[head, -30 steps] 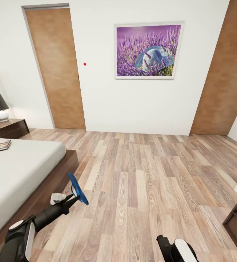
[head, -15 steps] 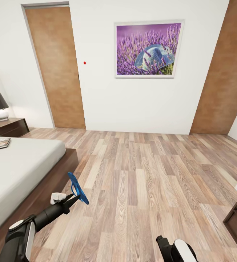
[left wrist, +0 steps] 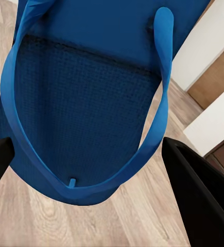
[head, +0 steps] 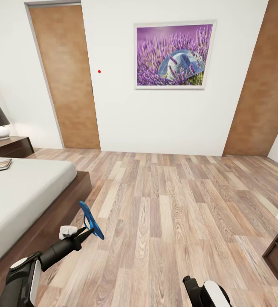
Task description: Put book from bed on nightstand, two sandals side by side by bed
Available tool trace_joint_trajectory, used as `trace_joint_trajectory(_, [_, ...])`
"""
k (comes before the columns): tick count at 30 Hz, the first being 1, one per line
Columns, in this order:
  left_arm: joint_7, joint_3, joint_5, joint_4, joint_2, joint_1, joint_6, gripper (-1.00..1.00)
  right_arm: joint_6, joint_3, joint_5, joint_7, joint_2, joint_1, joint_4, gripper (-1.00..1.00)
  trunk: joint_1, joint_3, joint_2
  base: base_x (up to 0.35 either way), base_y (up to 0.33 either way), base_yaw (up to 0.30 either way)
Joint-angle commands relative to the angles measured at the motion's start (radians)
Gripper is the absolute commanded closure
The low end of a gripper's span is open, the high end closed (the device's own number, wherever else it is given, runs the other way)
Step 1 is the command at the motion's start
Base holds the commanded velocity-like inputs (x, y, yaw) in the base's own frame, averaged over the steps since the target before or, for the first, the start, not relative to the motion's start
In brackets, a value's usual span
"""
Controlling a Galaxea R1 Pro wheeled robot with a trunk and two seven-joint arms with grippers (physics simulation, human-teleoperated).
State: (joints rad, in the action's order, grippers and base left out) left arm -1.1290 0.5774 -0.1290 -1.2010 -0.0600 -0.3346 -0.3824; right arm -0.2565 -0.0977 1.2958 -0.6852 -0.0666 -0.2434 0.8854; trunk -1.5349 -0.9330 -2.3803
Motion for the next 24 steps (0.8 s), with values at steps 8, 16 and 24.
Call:
trace_joint_trajectory(8, [-0.009, 0.004, -0.006, -0.003, -0.001, -0.001, -0.011, 1.0, -0.004, -0.004, 0.002, -0.004, -0.001, 0.0, 0.002, -1.0, -0.031, -0.026, -0.057, 0.0, 0.0, 0.0])
trace_joint_trajectory(16, [-0.011, 0.004, -0.006, -0.003, -0.001, -0.001, -0.012, 1.0, -0.003, -0.002, 0.002, -0.004, -0.001, 0.0, 0.001, -1.0, -0.061, -0.051, -0.113, 0.0, 0.0, 0.0])
trace_joint_trajectory(24, [-0.011, 0.004, -0.006, -0.003, -0.001, -0.001, -0.012, 1.0, -0.003, -0.001, 0.002, -0.004, -0.001, 0.0, 0.001, -1.0, -0.068, -0.081, -0.121, 0.0, 0.0, 0.0])
